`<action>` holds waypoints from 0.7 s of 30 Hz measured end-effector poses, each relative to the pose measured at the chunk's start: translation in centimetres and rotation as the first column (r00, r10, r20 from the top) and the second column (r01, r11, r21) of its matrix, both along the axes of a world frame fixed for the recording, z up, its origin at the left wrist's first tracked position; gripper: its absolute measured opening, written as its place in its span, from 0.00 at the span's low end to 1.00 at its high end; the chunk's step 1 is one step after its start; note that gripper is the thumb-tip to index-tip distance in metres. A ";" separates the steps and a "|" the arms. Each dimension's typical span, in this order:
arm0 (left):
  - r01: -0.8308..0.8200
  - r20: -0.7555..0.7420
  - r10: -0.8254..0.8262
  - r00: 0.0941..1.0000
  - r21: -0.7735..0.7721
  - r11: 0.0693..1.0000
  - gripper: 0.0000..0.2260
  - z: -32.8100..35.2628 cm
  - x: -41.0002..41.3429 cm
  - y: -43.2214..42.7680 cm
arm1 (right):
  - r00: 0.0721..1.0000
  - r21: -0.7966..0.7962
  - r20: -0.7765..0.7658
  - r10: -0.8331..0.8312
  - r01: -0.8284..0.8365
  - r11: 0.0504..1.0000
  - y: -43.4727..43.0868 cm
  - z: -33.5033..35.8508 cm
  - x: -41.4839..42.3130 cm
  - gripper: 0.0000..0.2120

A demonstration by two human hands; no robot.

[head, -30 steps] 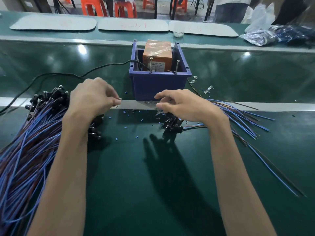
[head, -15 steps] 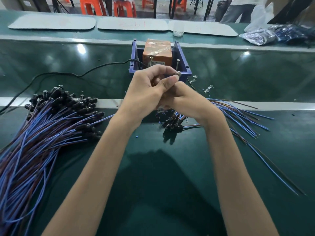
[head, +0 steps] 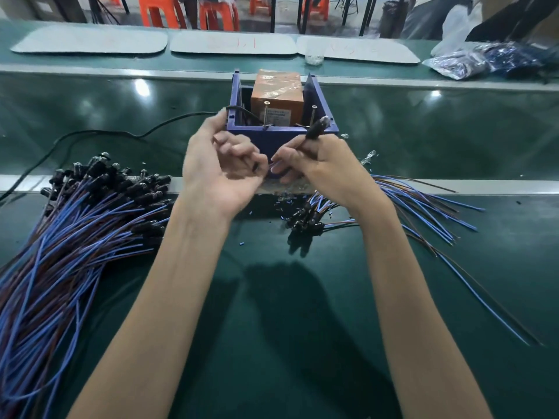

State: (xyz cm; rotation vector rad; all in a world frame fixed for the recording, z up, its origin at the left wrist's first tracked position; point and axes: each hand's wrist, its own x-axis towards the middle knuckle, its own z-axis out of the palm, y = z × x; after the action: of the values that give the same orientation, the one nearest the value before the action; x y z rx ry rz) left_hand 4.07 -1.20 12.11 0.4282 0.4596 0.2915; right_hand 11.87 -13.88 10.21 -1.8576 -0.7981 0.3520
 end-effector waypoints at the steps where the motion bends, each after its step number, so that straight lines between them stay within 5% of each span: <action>1: -0.039 -0.033 0.037 0.999 -0.054 0.998 0.20 -0.1 0.0 -0.1 | 0.999 0.009 0.002 -0.050 0.050 0.999 0.0 0.0 0.1 0.07; 6: -0.049 -0.172 0.047 0.984 -0.007 0.999 0.15 0.1 0.4 -3.0 | 0.961 0.108 0.044 -0.274 0.268 0.957 -0.4 0.3 0.6 0.09; 9: 0.055 -0.268 -0.042 0.963 0.042 0.998 0.14 -0.3 0.7 -5.1 | 0.953 0.185 -0.016 -0.301 0.299 0.936 -0.7 0.5 0.7 0.09; 12: 0.174 -0.315 -0.169 0.934 -0.013 0.985 0.02 -0.6 0.7 -6.0 | 0.958 0.211 -0.029 -0.285 0.285 0.935 -0.7 0.7 0.6 0.10; 13: 0.190 -0.304 -0.200 0.931 -0.064 0.980 0.08 -0.6 0.7 -5.9 | 0.960 0.218 -0.031 -0.279 0.279 0.935 -0.8 0.8 0.5 0.10; 16: 0.043 -0.251 -0.090 0.964 -0.186 0.982 0.18 -0.7 0.5 -5.2 | 0.959 0.198 -0.006 -0.282 0.278 0.940 -0.8 1.1 0.5 0.12; 21: -0.191 -0.278 0.136 0.951 -0.185 0.964 0.14 -0.7 0.6 -3.2 | 0.961 0.156 -0.114 -0.253 0.269 0.950 -1.4 1.4 0.7 0.15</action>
State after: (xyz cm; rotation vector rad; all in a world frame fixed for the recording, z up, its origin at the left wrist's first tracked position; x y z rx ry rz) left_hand 4.63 -4.44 11.44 0.2212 0.7818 0.3452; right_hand 12.55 -15.30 11.65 -1.7455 -0.4940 0.1924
